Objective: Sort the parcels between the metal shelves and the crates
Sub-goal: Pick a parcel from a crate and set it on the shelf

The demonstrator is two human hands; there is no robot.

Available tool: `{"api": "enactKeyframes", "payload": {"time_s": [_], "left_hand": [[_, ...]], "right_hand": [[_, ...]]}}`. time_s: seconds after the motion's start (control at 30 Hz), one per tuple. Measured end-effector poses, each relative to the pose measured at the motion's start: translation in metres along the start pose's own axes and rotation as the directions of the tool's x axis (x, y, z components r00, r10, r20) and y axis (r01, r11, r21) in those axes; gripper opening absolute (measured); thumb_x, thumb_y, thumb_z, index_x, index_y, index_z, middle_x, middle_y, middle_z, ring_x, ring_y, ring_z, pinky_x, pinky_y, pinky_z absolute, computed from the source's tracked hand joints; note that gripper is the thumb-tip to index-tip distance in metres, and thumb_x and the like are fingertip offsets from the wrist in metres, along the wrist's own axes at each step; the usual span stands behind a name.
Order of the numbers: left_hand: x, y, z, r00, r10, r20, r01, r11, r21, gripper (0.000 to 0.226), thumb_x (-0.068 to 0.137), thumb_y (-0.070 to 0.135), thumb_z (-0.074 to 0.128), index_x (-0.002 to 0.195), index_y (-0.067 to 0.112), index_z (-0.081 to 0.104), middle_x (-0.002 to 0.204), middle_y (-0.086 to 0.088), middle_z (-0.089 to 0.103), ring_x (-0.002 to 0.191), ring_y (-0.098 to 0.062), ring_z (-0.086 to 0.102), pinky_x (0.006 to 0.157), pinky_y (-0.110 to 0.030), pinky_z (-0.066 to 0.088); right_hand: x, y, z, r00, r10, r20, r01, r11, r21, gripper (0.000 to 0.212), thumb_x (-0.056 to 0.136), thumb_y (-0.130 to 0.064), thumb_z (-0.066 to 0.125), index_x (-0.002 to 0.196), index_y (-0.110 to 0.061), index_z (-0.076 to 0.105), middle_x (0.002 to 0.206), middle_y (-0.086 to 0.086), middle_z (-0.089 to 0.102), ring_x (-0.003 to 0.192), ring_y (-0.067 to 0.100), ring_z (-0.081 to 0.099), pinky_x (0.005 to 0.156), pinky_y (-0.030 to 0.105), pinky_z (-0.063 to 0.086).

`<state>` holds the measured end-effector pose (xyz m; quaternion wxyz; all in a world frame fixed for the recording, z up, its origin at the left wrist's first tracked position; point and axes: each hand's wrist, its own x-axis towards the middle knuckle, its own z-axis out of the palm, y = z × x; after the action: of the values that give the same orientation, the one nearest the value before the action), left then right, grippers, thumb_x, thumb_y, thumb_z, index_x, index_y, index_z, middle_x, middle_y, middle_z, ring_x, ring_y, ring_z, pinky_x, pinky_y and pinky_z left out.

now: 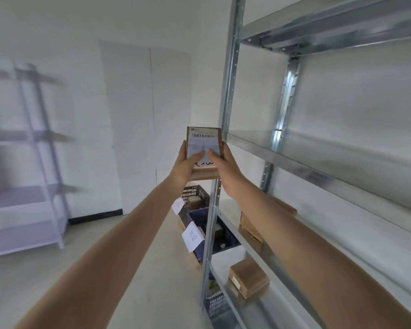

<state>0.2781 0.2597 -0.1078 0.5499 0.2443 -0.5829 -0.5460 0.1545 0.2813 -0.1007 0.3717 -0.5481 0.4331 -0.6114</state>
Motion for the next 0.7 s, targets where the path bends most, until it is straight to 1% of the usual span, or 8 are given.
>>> {"api": "enactKeyframes", "payload": {"time_s": [0.07, 0.17, 0.23, 0.4, 0.47, 0.57, 0.63, 0.7], "left_hand": [[0.021, -0.016, -0.028, 0.999, -0.031, -0.041, 0.032, 0.999, 0.006, 0.042, 0.099, 0.012, 0.054, 0.139, 0.024, 0.045, 0.126, -0.004, 0.064, 0.106, -0.019, 0.066, 0.074, -0.023, 0.058], [0.063, -0.036, -0.063, 0.994, -0.073, -0.083, 0.074, 0.997, 0.011, 0.04, 0.1, 0.01, 0.053, 0.136, 0.024, 0.045, 0.118, -0.002, 0.064, 0.084, -0.007, 0.072, 0.06, -0.02, 0.056], [0.096, -0.05, -0.083, 0.991, -0.097, -0.092, 0.1, 0.994, 0.035, 0.039, 0.1, 0.009, 0.053, 0.134, 0.026, 0.045, 0.113, -0.001, 0.065, 0.076, -0.003, 0.072, 0.057, -0.019, 0.056], [0.186, -0.079, -0.126, 0.983, -0.122, -0.135, 0.134, 0.988, 0.081, 0.038, 0.101, 0.008, 0.051, 0.134, 0.025, 0.044, 0.11, 0.0, 0.065, 0.073, -0.002, 0.072, 0.056, -0.017, 0.055], [0.22, -0.093, -0.146, 0.979, -0.126, -0.16, 0.142, 0.985, 0.094, 0.037, 0.101, 0.009, 0.051, 0.133, 0.026, 0.044, 0.109, 0.001, 0.065, 0.073, -0.002, 0.072, 0.056, -0.017, 0.054], [0.268, -0.118, -0.185, 0.969, -0.15, -0.197, 0.174, 0.979, 0.11, 0.036, 0.1, 0.013, 0.055, 0.13, 0.031, 0.047, 0.115, 0.001, 0.066, 0.082, -0.003, 0.071, 0.063, -0.019, 0.056], [0.301, -0.134, -0.215, 0.964, -0.156, -0.217, 0.186, 0.974, 0.129, 0.036, 0.099, 0.016, 0.056, 0.13, 0.033, 0.048, 0.119, 0.002, 0.067, 0.089, -0.005, 0.071, 0.068, -0.019, 0.056], [0.336, -0.149, -0.245, 0.962, -0.163, -0.219, 0.196, 0.971, 0.138, 0.038, 0.099, 0.016, 0.056, 0.132, 0.033, 0.048, 0.118, 0.003, 0.067, 0.09, -0.005, 0.071, 0.069, -0.018, 0.055]], "right_hand": [[0.033, 0.025, 0.017, 0.998, 0.035, 0.045, -0.036, 0.999, 0.01, 0.04, 0.103, -0.011, 0.051, 0.142, -0.015, 0.044, 0.122, 0.001, 0.062, 0.094, 0.0, 0.063, 0.063, 0.009, 0.051], [0.087, 0.062, 0.038, 0.995, 0.067, 0.074, -0.068, 0.998, 0.013, 0.038, 0.103, -0.013, 0.05, 0.141, -0.015, 0.045, 0.113, -0.004, 0.063, 0.082, -0.008, 0.063, 0.058, 0.007, 0.049], [0.127, 0.086, 0.048, 0.991, 0.088, 0.097, -0.091, 0.996, 0.02, 0.038, 0.103, -0.014, 0.05, 0.141, -0.016, 0.045, 0.111, -0.006, 0.063, 0.081, -0.008, 0.063, 0.057, 0.006, 0.048], [0.231, 0.132, 0.065, 0.979, 0.123, 0.16, -0.134, 0.989, 0.062, 0.037, 0.104, -0.017, 0.05, 0.141, -0.017, 0.044, 0.117, -0.003, 0.063, 0.092, 0.001, 0.064, 0.063, 0.014, 0.053], [0.27, 0.152, 0.075, 0.975, 0.127, 0.183, -0.141, 0.988, 0.066, 0.037, 0.104, -0.018, 0.049, 0.141, -0.018, 0.044, 0.121, -0.001, 0.062, 0.094, 0.002, 0.063, 0.063, 0.014, 0.053], [0.324, 0.186, 0.095, 0.967, 0.153, 0.204, -0.174, 0.981, 0.088, 0.037, 0.105, -0.019, 0.048, 0.141, -0.017, 0.044, 0.128, 0.004, 0.061, 0.099, 0.007, 0.063, 0.064, 0.014, 0.054], [0.36, 0.209, 0.112, 0.964, 0.15, 0.219, -0.172, 0.981, 0.084, 0.038, 0.105, -0.019, 0.048, 0.142, -0.017, 0.043, 0.129, 0.004, 0.06, 0.1, 0.007, 0.062, 0.063, 0.012, 0.053], [0.399, 0.234, 0.13, 0.961, 0.154, 0.23, -0.177, 0.981, 0.082, 0.038, 0.105, -0.021, 0.048, 0.142, -0.018, 0.041, 0.13, 0.004, 0.059, 0.102, 0.007, 0.061, 0.063, 0.012, 0.053]]}}
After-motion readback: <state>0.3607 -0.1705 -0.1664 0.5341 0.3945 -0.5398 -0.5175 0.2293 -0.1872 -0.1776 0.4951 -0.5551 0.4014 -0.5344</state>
